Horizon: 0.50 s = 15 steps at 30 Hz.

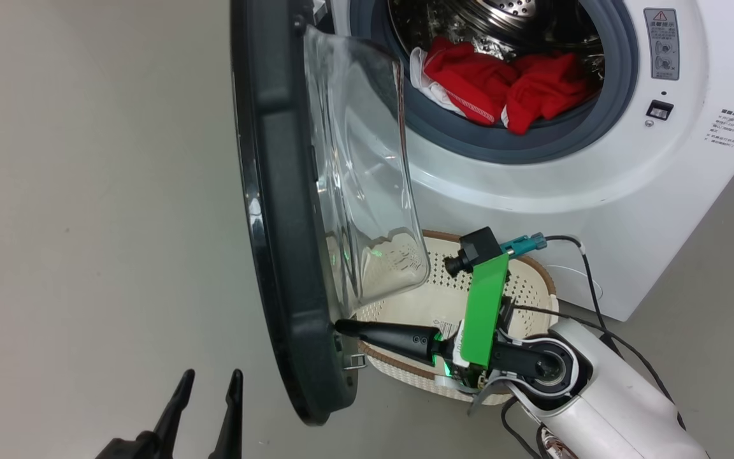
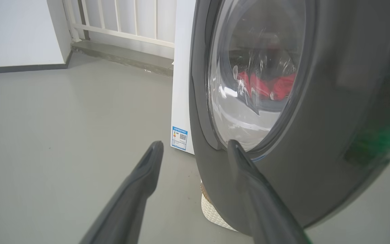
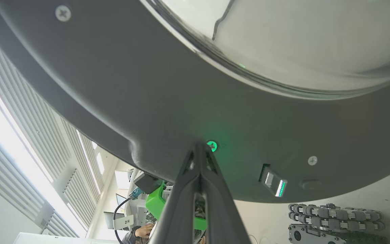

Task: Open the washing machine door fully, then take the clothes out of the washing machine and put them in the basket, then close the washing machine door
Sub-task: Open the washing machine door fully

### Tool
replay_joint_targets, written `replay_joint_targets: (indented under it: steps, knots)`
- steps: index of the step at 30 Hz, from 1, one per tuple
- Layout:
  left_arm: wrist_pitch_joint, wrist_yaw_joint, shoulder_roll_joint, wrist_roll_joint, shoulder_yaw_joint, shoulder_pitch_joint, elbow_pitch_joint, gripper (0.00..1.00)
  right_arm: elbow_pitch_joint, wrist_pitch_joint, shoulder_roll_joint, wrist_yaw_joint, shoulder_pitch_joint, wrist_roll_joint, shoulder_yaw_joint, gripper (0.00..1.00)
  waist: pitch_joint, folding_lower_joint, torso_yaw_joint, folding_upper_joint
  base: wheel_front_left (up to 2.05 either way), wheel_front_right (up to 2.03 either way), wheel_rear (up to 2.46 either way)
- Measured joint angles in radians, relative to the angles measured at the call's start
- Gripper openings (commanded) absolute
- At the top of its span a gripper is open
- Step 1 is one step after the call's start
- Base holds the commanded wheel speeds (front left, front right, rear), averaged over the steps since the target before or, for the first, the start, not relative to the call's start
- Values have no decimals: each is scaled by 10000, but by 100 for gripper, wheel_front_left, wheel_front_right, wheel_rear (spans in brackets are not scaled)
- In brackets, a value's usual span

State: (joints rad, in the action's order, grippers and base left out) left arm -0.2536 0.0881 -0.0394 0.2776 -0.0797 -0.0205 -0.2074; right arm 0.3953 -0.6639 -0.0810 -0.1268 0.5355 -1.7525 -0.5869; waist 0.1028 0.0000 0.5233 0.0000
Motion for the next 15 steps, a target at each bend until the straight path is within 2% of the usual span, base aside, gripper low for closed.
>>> replay_joint_targets:
  steps: [7,8,9,11,13,14,15]
  knots:
    - [-2,-4,0,-2,-2,-6,-6,100,4,309,17,0,15,63,21,0,-42,0,-48,0,0,0,0]
    - [0,-4,-2,-2,-4,-6,-10,100,13,366,31,0,12,132,75,9,-46,0,-57,0,0,0,0]
    - [0,-4,-2,-4,-6,-5,-13,100,27,428,58,0,1,180,159,23,-53,0,-63,0,0,0,0]
    - [0,-4,0,-19,-10,-5,-29,100,71,504,88,0,-12,232,293,29,-81,0,-78,0,0,0,0]
    - [0,-2,-2,-21,-12,-5,-69,100,98,608,107,0,-58,355,433,44,-111,0,-98,0,0,0,0]
    - [0,-2,0,-33,-13,-5,-92,100,113,639,125,0,-135,403,548,44,-127,0,-108,0,0,0,0]
    - [0,2,-2,-48,-15,-5,-117,100,132,702,127,0,-239,474,633,50,-146,0,-118,0,0,0,0]
